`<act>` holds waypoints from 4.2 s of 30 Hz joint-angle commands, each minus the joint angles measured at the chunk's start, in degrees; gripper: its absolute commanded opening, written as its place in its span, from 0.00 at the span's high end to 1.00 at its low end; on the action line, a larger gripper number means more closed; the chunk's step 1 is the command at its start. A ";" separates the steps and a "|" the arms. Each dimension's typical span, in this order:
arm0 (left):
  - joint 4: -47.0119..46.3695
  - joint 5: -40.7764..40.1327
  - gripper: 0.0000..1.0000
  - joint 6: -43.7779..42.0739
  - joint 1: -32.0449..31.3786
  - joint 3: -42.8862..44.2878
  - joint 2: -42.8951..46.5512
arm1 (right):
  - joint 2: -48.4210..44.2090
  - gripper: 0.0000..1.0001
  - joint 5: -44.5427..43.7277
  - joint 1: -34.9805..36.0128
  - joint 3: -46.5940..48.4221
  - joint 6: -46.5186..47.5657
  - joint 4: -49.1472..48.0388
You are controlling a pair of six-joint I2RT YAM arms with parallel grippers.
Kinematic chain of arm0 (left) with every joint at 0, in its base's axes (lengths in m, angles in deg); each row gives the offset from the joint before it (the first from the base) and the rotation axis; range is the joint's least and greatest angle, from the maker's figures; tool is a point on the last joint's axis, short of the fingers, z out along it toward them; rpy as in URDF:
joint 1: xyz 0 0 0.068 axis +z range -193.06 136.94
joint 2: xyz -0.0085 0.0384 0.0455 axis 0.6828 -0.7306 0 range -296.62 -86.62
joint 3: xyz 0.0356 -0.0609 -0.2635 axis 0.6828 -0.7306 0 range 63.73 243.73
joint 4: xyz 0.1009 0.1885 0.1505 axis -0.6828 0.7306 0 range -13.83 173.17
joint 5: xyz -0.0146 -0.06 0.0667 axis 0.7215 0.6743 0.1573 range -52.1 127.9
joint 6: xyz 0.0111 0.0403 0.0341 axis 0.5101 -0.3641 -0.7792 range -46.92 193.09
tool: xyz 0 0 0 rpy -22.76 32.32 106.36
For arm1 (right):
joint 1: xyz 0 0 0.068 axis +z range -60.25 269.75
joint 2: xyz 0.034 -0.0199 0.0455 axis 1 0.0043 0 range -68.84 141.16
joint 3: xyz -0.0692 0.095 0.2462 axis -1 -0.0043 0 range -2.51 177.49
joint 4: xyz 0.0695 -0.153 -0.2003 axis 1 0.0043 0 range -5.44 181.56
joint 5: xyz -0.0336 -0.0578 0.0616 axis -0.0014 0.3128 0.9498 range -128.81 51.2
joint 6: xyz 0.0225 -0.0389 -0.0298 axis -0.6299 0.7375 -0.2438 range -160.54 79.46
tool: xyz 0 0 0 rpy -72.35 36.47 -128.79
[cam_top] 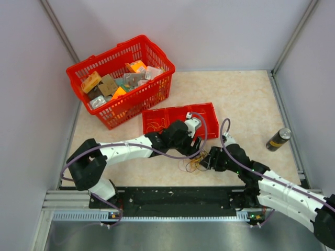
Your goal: Untangle the cables
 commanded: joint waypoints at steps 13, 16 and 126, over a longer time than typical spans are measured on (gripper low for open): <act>-2.16 0.74 0.63 -1.77 -0.25 4.04 -3.39 | 1.37 0.43 -1.90 0.52 4.67 0.64 0.72; -1.02 0.57 0.87 -2.03 -0.33 3.43 -1.20 | 0.49 0.43 -3.13 0.43 6.08 1.25 2.12; 13.04 -34.40 1.00 3.16 23.31 9.13 -1.79 | -2.15 0.43 -11.66 -4.40 11.79 10.57 16.28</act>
